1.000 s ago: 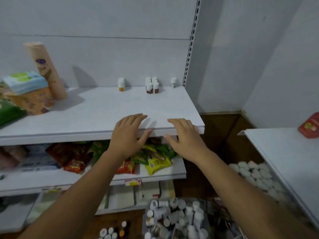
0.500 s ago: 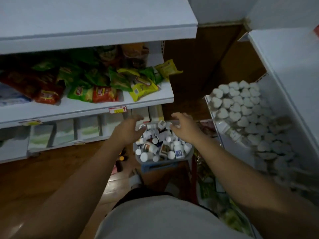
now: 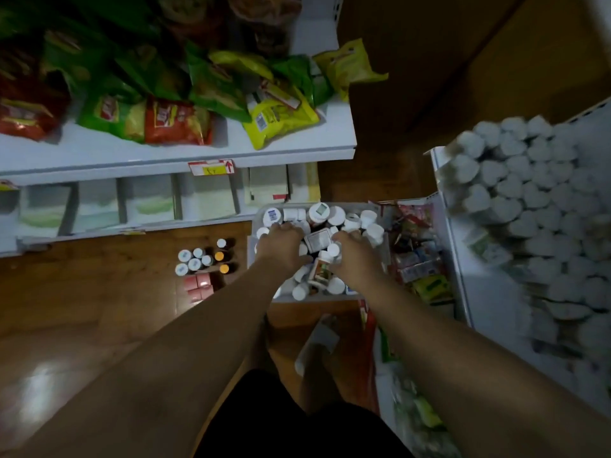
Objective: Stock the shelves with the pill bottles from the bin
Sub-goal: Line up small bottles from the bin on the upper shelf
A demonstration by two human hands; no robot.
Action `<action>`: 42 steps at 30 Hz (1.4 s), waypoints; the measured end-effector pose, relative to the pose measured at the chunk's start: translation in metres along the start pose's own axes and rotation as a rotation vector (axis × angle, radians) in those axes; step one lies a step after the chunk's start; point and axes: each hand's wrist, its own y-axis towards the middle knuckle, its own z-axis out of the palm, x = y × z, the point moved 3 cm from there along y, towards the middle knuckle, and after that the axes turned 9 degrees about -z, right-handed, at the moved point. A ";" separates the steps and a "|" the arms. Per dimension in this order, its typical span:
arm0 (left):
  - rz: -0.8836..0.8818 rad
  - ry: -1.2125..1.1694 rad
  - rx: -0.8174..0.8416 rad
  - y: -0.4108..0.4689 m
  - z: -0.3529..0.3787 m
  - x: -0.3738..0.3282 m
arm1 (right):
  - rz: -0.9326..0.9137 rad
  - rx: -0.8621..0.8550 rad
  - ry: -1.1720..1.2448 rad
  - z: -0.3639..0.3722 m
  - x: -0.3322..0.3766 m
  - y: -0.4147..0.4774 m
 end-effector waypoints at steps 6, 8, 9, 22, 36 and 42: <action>0.033 0.066 -0.053 0.013 0.016 0.005 | -0.022 -0.041 0.119 0.005 -0.014 0.016; 0.042 0.113 -0.086 0.009 0.016 0.004 | -0.037 -0.079 0.160 0.002 -0.015 0.013; 0.040 0.112 -0.100 0.006 0.016 0.004 | -0.041 -0.111 0.200 0.000 -0.015 0.009; 0.046 -1.383 -0.102 -0.065 -0.156 -0.005 | -0.084 -0.420 1.098 -0.164 0.075 -0.047; 0.512 -2.042 -0.068 -0.220 -0.356 -0.086 | -0.528 -0.492 1.498 -0.376 0.177 -0.165; 0.367 -2.130 -0.074 -0.257 -0.375 -0.101 | -0.629 -0.427 1.584 -0.394 0.183 -0.188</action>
